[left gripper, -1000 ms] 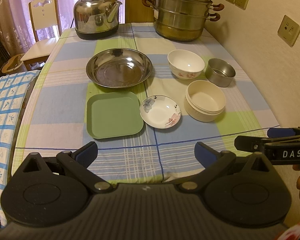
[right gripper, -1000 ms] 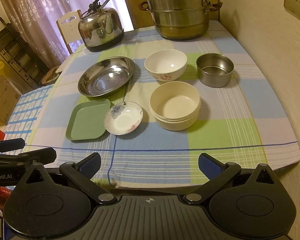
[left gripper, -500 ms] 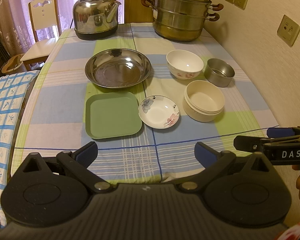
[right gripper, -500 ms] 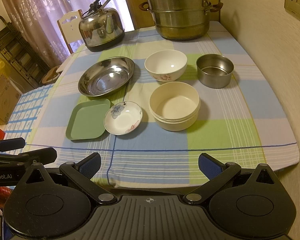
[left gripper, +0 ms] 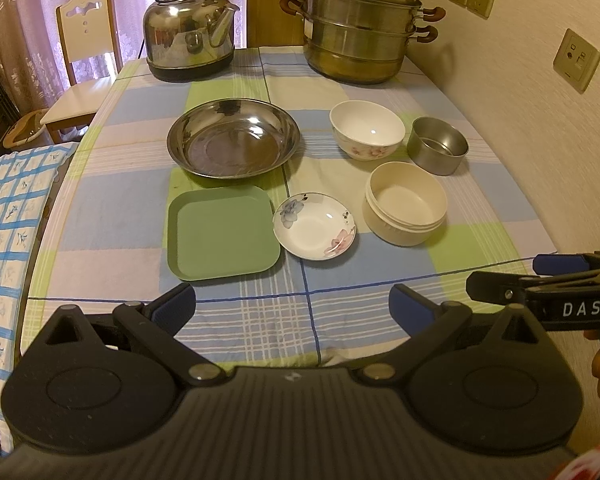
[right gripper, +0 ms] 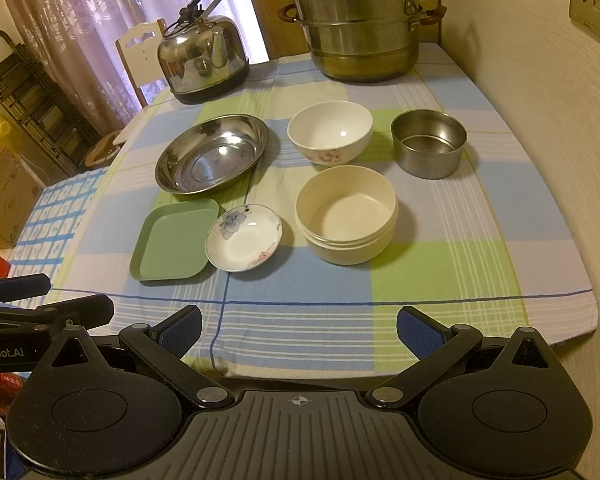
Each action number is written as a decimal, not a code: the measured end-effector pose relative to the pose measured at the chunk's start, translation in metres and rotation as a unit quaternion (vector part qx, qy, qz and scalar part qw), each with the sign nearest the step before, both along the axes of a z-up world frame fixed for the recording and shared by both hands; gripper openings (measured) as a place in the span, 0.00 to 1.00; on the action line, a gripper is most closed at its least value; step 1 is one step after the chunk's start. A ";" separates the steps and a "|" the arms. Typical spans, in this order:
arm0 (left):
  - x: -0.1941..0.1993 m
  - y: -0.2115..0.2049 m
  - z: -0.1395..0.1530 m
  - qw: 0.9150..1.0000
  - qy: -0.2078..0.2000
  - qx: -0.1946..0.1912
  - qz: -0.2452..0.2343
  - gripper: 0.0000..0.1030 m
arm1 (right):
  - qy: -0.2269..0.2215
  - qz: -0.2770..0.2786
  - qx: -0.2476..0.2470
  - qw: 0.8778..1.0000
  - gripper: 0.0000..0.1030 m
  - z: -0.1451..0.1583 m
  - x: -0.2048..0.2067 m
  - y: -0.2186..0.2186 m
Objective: Organize plates and bowls
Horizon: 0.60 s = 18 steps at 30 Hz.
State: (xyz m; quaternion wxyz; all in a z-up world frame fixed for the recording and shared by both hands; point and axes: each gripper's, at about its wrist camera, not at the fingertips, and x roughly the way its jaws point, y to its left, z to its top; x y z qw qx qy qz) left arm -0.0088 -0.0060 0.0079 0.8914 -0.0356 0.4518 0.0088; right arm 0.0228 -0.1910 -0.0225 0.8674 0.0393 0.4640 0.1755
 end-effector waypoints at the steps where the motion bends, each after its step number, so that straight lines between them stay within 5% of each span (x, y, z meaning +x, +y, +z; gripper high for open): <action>1: 0.000 0.000 0.000 1.000 0.000 0.000 0.000 1.00 | 0.000 0.000 0.000 1.000 1.00 0.000 0.000 0.000; 18: -0.001 -0.001 0.001 1.000 0.000 0.000 0.003 1.00 | -0.001 0.002 0.001 1.000 1.00 -0.001 0.000 -0.006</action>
